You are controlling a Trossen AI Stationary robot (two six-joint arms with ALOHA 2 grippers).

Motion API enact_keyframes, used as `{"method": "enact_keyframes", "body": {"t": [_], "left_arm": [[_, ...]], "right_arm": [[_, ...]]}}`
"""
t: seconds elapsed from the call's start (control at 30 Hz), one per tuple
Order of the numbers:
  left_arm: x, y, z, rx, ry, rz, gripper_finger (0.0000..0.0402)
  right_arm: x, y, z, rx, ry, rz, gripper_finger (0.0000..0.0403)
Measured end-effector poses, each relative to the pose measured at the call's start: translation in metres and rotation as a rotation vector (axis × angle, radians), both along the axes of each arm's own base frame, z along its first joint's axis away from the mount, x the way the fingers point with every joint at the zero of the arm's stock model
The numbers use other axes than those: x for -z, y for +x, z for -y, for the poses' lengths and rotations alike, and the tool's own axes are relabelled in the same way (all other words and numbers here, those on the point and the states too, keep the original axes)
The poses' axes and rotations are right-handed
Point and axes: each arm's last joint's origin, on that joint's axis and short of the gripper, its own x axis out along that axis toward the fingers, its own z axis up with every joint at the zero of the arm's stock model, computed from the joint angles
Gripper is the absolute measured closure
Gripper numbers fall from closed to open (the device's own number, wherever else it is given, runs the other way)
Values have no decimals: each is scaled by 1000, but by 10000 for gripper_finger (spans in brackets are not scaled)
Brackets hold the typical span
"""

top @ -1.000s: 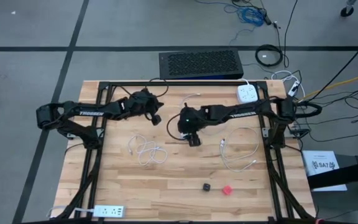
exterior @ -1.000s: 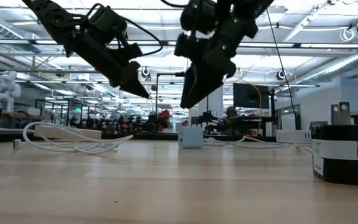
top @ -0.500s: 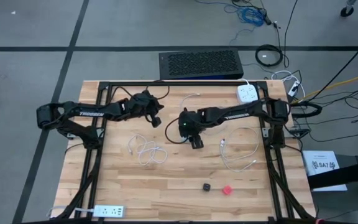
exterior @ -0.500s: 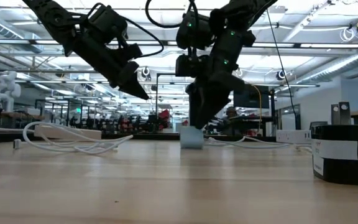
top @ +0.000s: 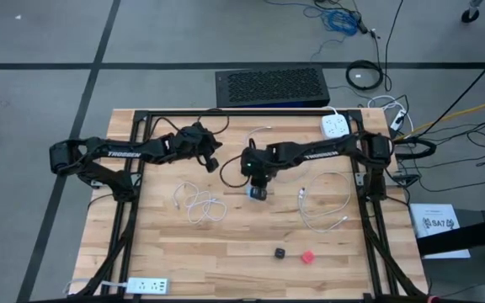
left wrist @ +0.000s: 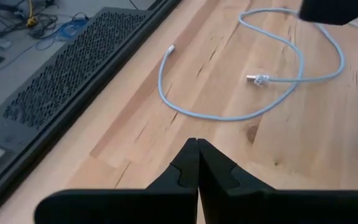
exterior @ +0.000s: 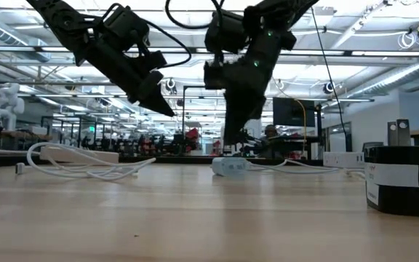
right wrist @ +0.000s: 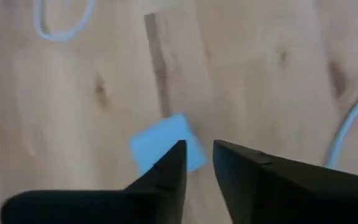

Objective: Insert USB
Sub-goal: Insert the white charger adapter into the white outlet extension

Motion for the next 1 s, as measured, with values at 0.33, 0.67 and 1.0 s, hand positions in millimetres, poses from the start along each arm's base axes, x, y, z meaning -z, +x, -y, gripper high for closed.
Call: {"method": "enact_keyframes", "body": {"t": [0.33,0.67,1.0], "left_arm": [[5,-3,1,-32,-43,-49,400],[13,-7,10,-56,-62,-149,400],[13,-6,13,-70,-40,-153,400]], "right_arm": [[0,-4,-13,218,158,-90,217],[19,-17,-37,33,41,-176,300],[31,-8,-36,0,31,15,400]]}}
